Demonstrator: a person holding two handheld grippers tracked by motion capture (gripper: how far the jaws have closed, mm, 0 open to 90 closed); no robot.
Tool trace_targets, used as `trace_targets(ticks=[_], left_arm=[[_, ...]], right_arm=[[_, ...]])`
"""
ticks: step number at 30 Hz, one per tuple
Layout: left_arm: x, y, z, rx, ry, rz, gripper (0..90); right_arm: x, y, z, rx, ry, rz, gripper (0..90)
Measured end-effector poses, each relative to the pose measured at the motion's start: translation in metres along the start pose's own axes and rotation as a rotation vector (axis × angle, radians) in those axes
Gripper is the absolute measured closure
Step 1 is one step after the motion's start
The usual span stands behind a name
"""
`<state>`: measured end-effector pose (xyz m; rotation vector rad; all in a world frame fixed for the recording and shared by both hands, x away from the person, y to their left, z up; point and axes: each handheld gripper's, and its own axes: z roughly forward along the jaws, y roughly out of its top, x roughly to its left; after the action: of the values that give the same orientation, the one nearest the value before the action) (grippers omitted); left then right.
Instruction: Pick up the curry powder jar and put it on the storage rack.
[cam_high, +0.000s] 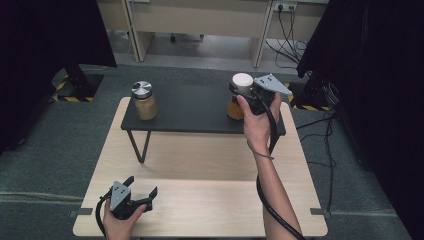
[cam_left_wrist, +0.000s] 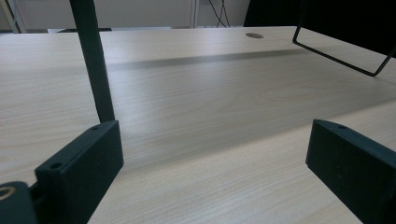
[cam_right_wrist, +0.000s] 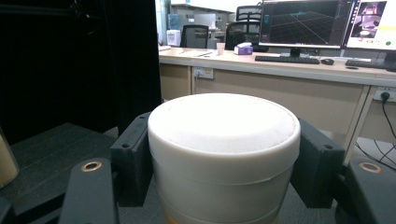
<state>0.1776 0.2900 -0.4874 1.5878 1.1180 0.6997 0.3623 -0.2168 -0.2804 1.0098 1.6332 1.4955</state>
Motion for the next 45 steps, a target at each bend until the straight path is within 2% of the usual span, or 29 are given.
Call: trace_targets(ticks=[3,9,27,29,34,45], left_arm=[[-0.0007,-0.0004,0.0008,0.003,-0.002,-0.001,3.3],[-0.0015,-0.0003,0.0015,0.005,-0.002,0.000,3.3],[0.0000,0.0005,0.0004,-0.002,-0.002,-0.001,3.3],[0.0002,0.0006,0.0003,-0.003,0.000,-0.004,3.3],[0.0015,0.0010,-0.0003,-0.003,0.004,-0.006,3.3],[0.0006,0.0014,-0.0006,-0.006,0.003,-0.003,3.3]], right_arm=[[0.0000,-0.0060,-0.0002,-0.022,0.000,0.001,33.8],[0.0003,-0.0082,-0.0006,-0.028,-0.002,0.001,33.9],[0.0013,-0.0078,-0.0013,-0.027,-0.003,-0.005,33.2],[0.0022,-0.0068,-0.0005,-0.013,-0.012,-0.011,22.3],[0.0022,-0.0099,-0.0005,-0.018,-0.023,-0.009,11.4],[0.0066,-0.0104,-0.0063,-0.034,-0.042,-0.005,7.2]])
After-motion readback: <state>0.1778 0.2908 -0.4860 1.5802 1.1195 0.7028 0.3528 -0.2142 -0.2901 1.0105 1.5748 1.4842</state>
